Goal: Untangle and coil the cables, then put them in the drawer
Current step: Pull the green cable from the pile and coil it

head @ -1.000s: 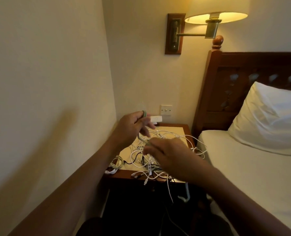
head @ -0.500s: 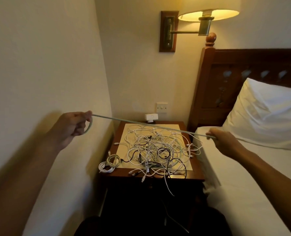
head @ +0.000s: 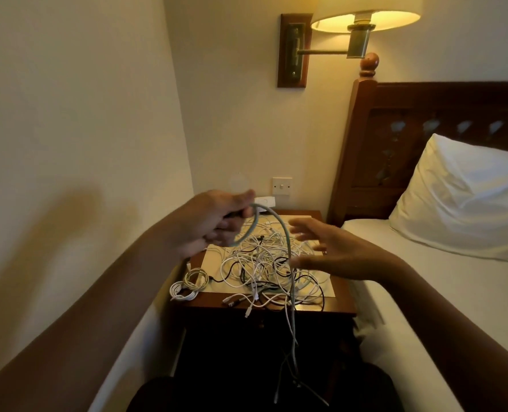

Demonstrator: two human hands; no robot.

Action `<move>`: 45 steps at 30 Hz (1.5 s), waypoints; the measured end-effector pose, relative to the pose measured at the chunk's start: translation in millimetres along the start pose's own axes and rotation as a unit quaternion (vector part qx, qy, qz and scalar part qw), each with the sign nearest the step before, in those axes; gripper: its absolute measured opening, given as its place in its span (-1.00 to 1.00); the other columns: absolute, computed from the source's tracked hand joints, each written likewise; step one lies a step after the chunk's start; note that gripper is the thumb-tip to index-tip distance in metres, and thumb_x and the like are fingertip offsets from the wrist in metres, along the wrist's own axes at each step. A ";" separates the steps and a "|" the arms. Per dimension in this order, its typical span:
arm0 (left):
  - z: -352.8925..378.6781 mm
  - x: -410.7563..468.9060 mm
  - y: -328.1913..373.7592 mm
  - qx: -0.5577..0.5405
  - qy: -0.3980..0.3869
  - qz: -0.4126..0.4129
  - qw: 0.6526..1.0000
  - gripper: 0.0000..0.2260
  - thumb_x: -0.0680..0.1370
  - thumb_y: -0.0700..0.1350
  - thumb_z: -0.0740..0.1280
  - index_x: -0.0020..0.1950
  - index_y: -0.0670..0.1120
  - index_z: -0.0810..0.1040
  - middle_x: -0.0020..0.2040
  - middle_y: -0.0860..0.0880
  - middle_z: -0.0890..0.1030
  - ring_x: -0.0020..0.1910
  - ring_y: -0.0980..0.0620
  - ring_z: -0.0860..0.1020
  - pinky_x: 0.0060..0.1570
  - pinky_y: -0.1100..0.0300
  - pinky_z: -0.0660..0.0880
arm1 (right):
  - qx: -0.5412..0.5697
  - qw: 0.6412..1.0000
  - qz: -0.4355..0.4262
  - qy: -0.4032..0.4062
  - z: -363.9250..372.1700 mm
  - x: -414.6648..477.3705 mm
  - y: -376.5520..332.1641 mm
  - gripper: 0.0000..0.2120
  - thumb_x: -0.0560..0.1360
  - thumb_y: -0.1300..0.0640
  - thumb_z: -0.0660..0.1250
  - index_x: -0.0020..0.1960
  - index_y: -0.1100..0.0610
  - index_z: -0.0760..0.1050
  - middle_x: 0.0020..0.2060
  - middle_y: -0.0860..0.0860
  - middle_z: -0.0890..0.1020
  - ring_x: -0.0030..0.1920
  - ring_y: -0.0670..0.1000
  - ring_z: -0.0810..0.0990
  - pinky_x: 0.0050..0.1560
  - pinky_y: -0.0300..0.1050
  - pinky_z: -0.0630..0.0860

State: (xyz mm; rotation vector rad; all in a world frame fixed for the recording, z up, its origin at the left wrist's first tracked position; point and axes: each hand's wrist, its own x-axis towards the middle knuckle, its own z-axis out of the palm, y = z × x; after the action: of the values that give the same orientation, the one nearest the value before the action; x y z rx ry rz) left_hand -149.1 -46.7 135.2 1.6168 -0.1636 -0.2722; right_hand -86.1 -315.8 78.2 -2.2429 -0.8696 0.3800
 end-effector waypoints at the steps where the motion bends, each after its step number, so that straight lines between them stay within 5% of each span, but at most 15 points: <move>1: 8.7 4.1 0.6 -0.026 -0.013 -0.004 1.000 -0.68 0.67 0.06 0.22 -0.17 -0.11 0.47 -0.51 0.06 0.22 -0.59 0.14 0.14 -0.56 0.29 0.16 | 0.021 0.999 -0.035 0.027 10.0 5.0 -17.4 -0.41 0.55 -0.23 0.37 0.51 -0.11 0.34 0.33 -0.19 0.53 0.30 -0.21 0.52 0.24 -0.20 0.50; 3: 15.8 12.0 -0.3 -0.122 -0.032 0.001 0.992 -0.69 0.69 0.06 0.19 -0.12 -0.12 0.48 -0.50 0.08 0.24 -0.59 0.16 0.17 -0.55 0.30 0.17 | 0.054 0.993 -0.052 0.089 39.9 14.9 -36.1 -0.79 0.70 -0.04 0.20 0.29 -0.06 0.49 0.05 -0.10 0.69 0.03 -0.18 0.65 0.06 -0.18 0.55; 5: 13.0 17.5 -4.6 -0.214 -0.018 0.012 0.977 -0.69 0.72 0.01 0.16 -0.02 -0.18 0.51 -0.46 0.06 0.29 -0.56 0.16 0.22 -0.52 0.30 0.23 | 0.097 0.986 -0.014 0.137 70.0 20.2 -37.6 -0.84 0.74 0.04 0.11 0.16 0.00 0.46 -0.25 -0.01 0.64 -0.28 -0.09 0.60 -0.20 -0.13 0.52; 10: 9.2 28.0 -22.1 -0.316 0.078 0.073 0.943 -0.70 0.72 -0.10 0.18 0.19 -0.32 0.53 -0.25 -0.08 0.56 -0.39 0.10 0.50 -0.36 0.29 0.49 | -0.037 0.999 0.021 0.030 115.0 19.6 -36.2 -0.83 0.73 0.11 0.14 0.30 0.06 0.39 0.10 0.08 0.66 -0.16 -0.19 0.56 -0.13 -0.27 0.54; 12: 5.8 31.4 -27.8 -0.243 0.138 0.123 0.952 -0.72 0.70 -0.10 0.21 0.22 -0.30 0.54 -0.15 -0.13 0.67 -0.27 0.04 0.61 -0.21 0.24 0.60 | -0.082 0.996 -0.020 -0.007 121.5 17.1 -51.2 -0.81 0.72 0.10 0.17 0.32 0.05 0.37 0.17 0.10 0.65 0.00 -0.04 0.64 0.04 -0.02 0.63; 14: 5.5 30.2 -33.2 -0.034 0.189 0.143 0.971 -0.74 0.72 -0.07 0.19 0.21 -0.22 0.56 -0.13 -0.11 0.71 -0.23 0.00 0.64 -0.16 0.20 0.61 | -0.142 0.988 -0.057 -0.014 112.1 13.6 -68.6 -0.79 0.72 0.10 0.18 0.33 0.06 0.39 0.18 0.10 0.62 0.07 0.12 0.63 0.10 0.15 0.61; 17: 3.5 21.1 -45.0 0.228 0.154 0.118 0.954 -0.74 0.73 -0.03 0.14 0.13 -0.10 0.59 -0.22 -0.08 0.68 -0.31 -0.02 0.58 -0.25 0.19 0.55 | -0.218 0.967 -0.103 0.076 75.1 12.6 -82.8 -0.82 0.71 0.10 0.21 0.24 0.09 0.52 -0.04 -0.03 0.59 -0.15 -0.05 0.56 -0.12 -0.18 0.51; 22: -17.2 -5.0 -50.9 0.231 -0.042 0.025 0.972 -0.56 0.73 0.06 0.09 0.07 -0.20 0.65 -0.38 -0.10 0.53 -0.45 0.06 0.40 -0.38 0.27 0.36 | -0.123 0.978 -0.067 0.158 15.1 19.2 -57.8 -0.80 0.67 -0.03 0.28 0.01 0.01 0.63 -0.36 -0.17 0.53 -0.40 -0.20 0.44 -0.35 -0.33 0.26; 25: -20.2 -16.4 -52.0 0.138 -0.083 0.013 0.987 -0.57 0.71 0.03 0.14 0.02 -0.30 0.60 -0.46 -0.03 0.39 -0.48 0.08 0.30 -0.38 0.23 0.28 | -0.074 0.977 -0.073 0.186 9.1 21.9 -26.8 -0.79 0.67 -0.01 0.29 -0.03 0.00 0.66 -0.40 -0.23 0.55 -0.36 -0.22 0.48 -0.34 -0.35 0.33; 28: -28.8 -17.2 -52.0 -0.049 -0.025 0.056 0.997 -0.64 0.69 0.01 0.17 -0.06 -0.23 0.58 -0.52 0.02 0.30 -0.52 0.09 0.18 -0.43 0.22 0.21 | -0.036 0.974 -0.048 0.219 27.7 18.5 0.3 -0.75 0.70 0.03 0.21 -0.06 0.02 0.60 -0.35 -0.18 0.53 -0.28 -0.25 0.52 -0.30 -0.36 0.35; 31: -28.5 -9.2 -50.1 -0.247 0.024 0.110 0.962 -0.64 0.68 0.02 0.15 -0.06 -0.21 0.58 -0.51 0.04 0.29 -0.53 0.14 0.18 -0.45 0.24 0.15 | -0.023 0.979 0.006 0.205 64.5 13.0 12.8 -0.74 0.73 0.05 0.14 -0.02 0.06 0.55 -0.25 -0.10 0.57 -0.25 -0.16 0.54 -0.29 -0.29 0.44; 34: -15.9 3.1 -49.7 -0.354 0.057 0.165 0.919 -0.65 0.71 -0.02 0.12 0.12 -0.26 0.56 -0.38 0.01 0.41 -0.45 0.14 0.31 -0.38 0.27 0.31 | -0.031 0.991 0.034 0.129 108.8 8.8 -2.3 -0.77 0.74 0.03 0.09 0.04 0.03 0.49 -0.15 0.00 0.64 -0.22 -0.05 0.59 -0.24 -0.19 0.51; 36: -7.6 13.8 -54.7 -0.299 0.121 0.175 0.930 -0.67 0.73 -0.05 0.12 0.20 -0.28 0.53 -0.31 -0.03 0.51 -0.38 0.10 0.38 -0.29 0.24 0.37 | -0.043 0.994 0.016 0.099 126.3 4.3 -24.0 -0.78 0.75 0.02 0.09 0.05 0.03 0.47 -0.14 -0.01 0.64 -0.20 -0.04 0.59 -0.19 -0.15 0.52; 40: 4.4 20.0 -67.4 -0.010 0.239 0.174 0.955 -0.72 0.74 -0.05 0.14 0.21 -0.21 0.53 -0.24 -0.04 0.64 -0.36 0.07 0.48 -0.23 0.26 0.50 | -0.081 0.990 -0.059 0.103 121.4 -7.8 -65.3 -0.67 0.74 -0.07 0.06 0.11 0.09 0.51 -0.14 0.01 0.65 -0.19 0.02 0.60 -0.13 0.02 0.54; 45: -2.7 10.3 -95.3 0.242 0.183 0.124 0.945 -0.74 0.74 0.01 0.15 0.07 -0.06 0.58 -0.31 -0.01 0.63 -0.41 0.14 0.48 -0.32 0.22 0.44 | -0.088 0.984 -0.075 0.134 77.4 -13.9 -70.9 -0.78 0.68 -0.06 0.23 0.13 0.04 0.59 -0.21 -0.14 0.62 -0.28 -0.17 0.54 -0.23 -0.30 0.40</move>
State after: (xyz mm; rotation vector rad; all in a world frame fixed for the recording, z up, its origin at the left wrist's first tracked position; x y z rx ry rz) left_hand -144.2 -40.6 39.6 2.0775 -0.1529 0.2883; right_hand -167.6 -248.6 72.3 -2.3012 -0.9480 -0.0708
